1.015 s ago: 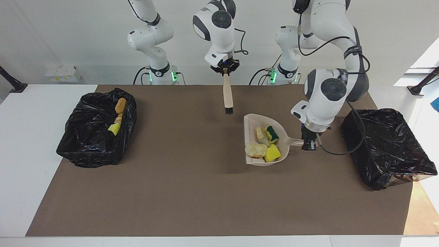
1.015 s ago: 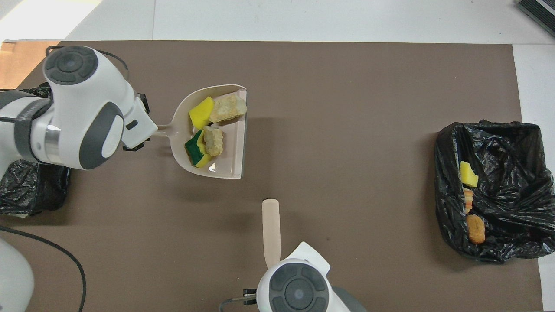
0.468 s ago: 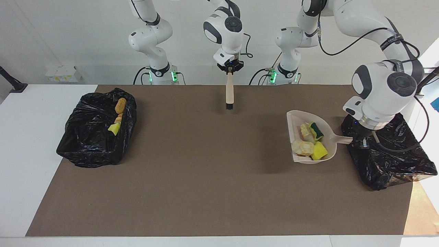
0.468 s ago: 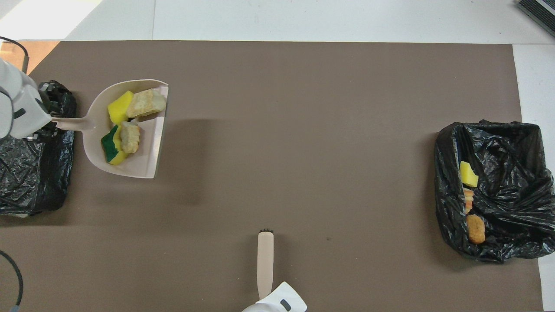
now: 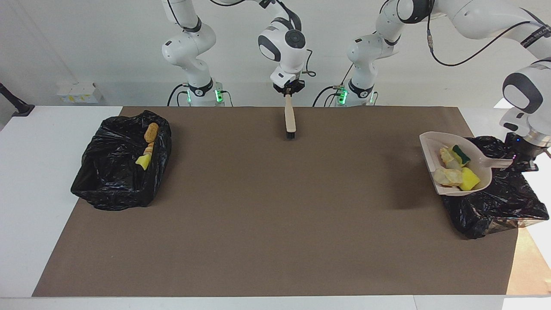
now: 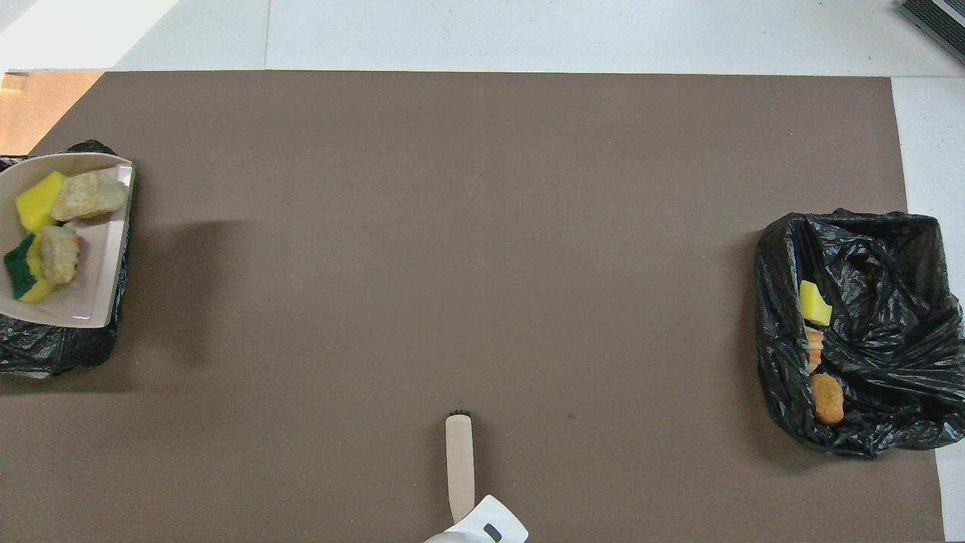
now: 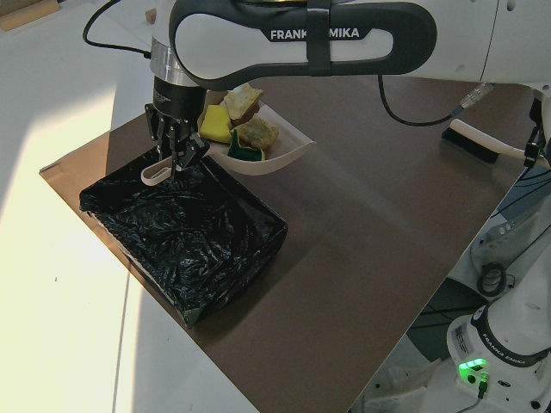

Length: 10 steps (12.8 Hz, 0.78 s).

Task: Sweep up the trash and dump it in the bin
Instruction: 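Carry the dustpan to the black bag nearest the left arm and tip it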

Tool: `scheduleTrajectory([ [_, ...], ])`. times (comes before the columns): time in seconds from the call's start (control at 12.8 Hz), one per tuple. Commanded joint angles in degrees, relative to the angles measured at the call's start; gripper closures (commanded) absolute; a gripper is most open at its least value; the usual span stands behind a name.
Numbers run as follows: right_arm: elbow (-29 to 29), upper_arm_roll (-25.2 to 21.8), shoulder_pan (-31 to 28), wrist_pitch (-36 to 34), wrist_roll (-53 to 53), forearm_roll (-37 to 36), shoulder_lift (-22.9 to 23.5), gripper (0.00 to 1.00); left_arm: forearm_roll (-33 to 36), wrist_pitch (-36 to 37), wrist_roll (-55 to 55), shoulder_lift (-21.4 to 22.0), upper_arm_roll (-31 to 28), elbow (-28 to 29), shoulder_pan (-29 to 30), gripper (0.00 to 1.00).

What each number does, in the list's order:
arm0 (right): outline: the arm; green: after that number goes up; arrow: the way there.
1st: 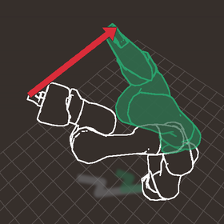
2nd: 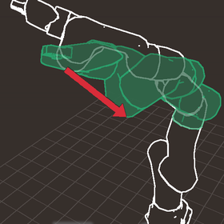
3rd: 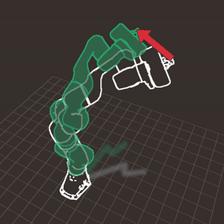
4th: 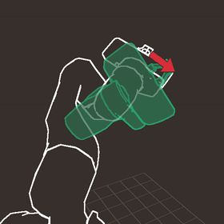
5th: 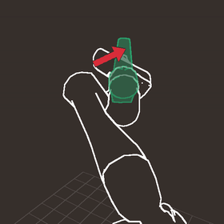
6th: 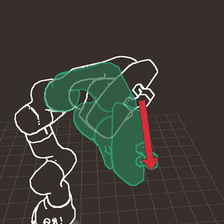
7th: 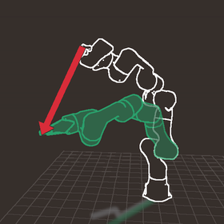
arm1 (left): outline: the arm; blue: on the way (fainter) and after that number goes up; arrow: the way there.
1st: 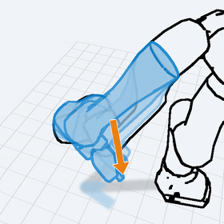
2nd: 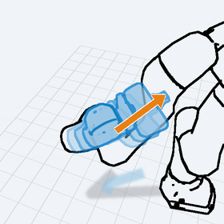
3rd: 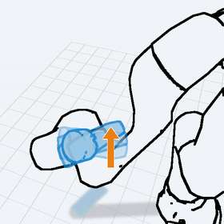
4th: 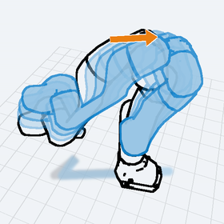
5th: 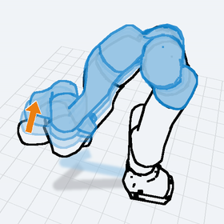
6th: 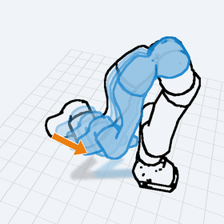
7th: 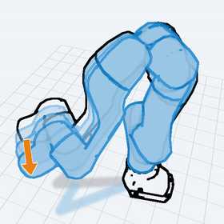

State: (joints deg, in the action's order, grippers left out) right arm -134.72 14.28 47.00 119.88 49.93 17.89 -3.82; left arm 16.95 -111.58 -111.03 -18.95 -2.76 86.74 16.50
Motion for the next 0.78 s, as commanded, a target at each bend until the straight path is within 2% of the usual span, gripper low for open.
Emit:
scheduleTrajectory([
  [0.0, -1.1, 0.0, -0.4, 1.3, -2.5, 1.4, -0.2, 1.00, 5.4, -5.6, -0.4, -1.6, 0.6, -2.3, 3.4, 1.00],
  [0.16, -1.1, 0.0, -0.6, 1.5, -2.8, 1.4, -0.1, 1.00, 11.7, -10.7, -0.4, -2.0, -1.3, -2.3, 3.5, 1.00],
  [0.31, -1.0, -0.1, -1.0, 1.5, -2.0, 1.5, 0.2, 1.00, 14.8, -15.5, 0.8, -2.1, -3.7, -2.0, 4.0, 1.00],
  [0.47, -1.1, -0.1, -1.2, 1.5, -2.4, 2.6, 0.4, 1.00, 23.1, -15.7, 5.9, -2.1, -4.5, -2.0, 3.8, 1.00],
  [0.55, -1.0, -0.1, -1.9, 1.5, -2.9, 3.2, 0.9, 1.00, 29.6, -15.6, 9.5, -1.8, -4.6, -1.9, 3.2, 1.00],
  [0.7, -0.7, -0.1, -3.5, 1.6, -4.7, 5.6, 1.6, 1.00, 38.0, -13.5, 17.7, -0.4, -4.5, 0.3, 2.5, 1.00],
])
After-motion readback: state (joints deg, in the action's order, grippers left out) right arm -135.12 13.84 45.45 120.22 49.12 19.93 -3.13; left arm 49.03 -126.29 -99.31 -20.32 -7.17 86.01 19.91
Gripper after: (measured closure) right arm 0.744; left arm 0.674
